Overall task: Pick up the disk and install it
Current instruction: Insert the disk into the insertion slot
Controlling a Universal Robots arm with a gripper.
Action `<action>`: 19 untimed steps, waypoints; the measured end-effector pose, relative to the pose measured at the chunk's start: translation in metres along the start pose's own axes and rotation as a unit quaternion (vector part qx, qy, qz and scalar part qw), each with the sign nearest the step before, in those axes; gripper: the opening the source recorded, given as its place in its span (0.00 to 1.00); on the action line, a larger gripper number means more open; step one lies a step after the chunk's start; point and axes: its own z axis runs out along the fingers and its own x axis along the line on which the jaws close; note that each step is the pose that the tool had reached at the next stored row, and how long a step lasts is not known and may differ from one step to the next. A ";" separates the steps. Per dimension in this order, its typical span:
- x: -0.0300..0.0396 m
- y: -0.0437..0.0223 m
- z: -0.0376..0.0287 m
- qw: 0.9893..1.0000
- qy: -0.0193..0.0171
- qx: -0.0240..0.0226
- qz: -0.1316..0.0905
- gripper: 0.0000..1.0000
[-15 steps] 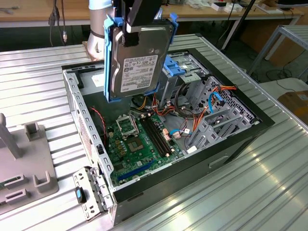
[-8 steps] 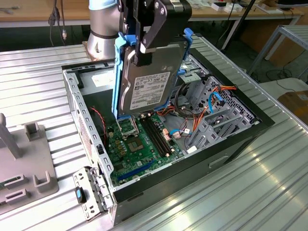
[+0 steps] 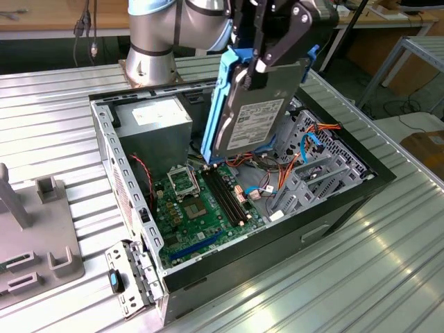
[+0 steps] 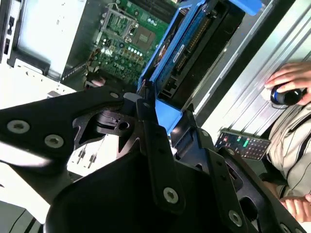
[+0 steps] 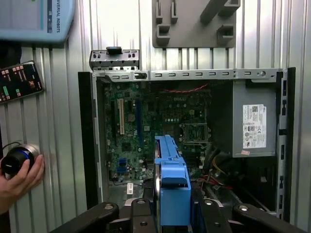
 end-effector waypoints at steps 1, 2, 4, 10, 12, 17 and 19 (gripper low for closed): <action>-0.0001 -0.0068 0.0005 1.000 0.000 0.000 0.000 0.37; -0.0003 -0.0159 0.0011 1.000 0.000 0.000 0.000 0.37; -0.0009 -0.0356 0.0023 1.000 0.000 0.000 0.000 0.37; -0.0020 -0.0774 0.0052 1.000 0.000 0.000 0.000 0.37; -0.0026 -0.0941 0.0062 1.000 0.000 0.000 0.000 0.37; -0.0035 -0.1259 0.0085 1.000 0.000 0.000 0.000 0.37; -0.0037 -0.1359 0.0091 1.000 0.000 0.000 0.000 0.37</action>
